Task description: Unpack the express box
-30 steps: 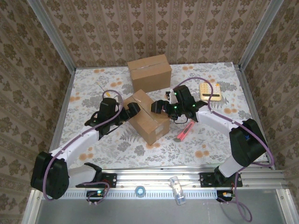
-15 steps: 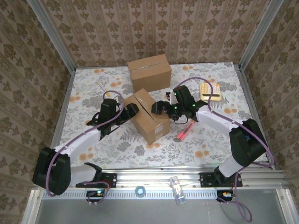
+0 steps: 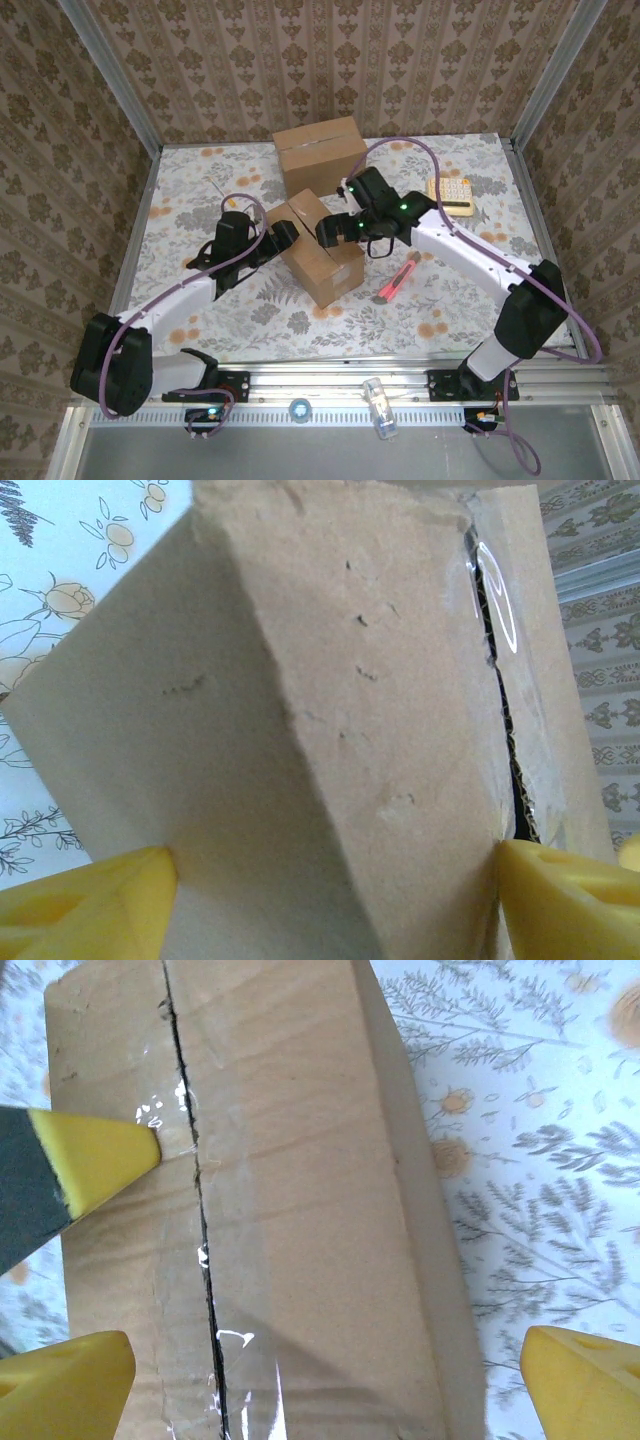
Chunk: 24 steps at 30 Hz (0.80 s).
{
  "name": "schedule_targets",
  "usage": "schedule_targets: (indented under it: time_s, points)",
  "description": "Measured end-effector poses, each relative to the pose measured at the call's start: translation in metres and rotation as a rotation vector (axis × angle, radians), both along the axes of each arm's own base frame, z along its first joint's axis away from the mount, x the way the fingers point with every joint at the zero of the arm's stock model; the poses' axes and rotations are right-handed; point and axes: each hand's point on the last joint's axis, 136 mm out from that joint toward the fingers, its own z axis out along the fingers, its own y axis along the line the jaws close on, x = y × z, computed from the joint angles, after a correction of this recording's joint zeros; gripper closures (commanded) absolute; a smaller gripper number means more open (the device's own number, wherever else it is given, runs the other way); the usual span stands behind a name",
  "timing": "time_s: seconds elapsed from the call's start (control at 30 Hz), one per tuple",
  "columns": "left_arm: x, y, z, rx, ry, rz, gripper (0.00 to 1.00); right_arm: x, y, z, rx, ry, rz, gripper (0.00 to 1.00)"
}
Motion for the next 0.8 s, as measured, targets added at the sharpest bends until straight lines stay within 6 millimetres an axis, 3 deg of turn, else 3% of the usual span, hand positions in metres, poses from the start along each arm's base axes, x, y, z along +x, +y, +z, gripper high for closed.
schedule_targets:
  time_s: [0.1, 0.33, 0.8]
  points:
    - [0.001, -0.001, 0.000, -0.003, -0.002, -0.003, 0.18, 0.000, 0.004, -0.001, -0.113, -0.037, 0.031, 0.00]
    - [0.001, -0.002, -0.001, -0.006, 0.000, -0.007, 0.18, 0.003, 0.005, -0.030, -0.320, -0.040, 0.063, 0.00]
    - [0.001, -0.007, -0.004, -0.034, 0.015, -0.022, 0.16, 0.022, -0.009, -0.020, -0.478, -0.128, -0.003, 0.07]
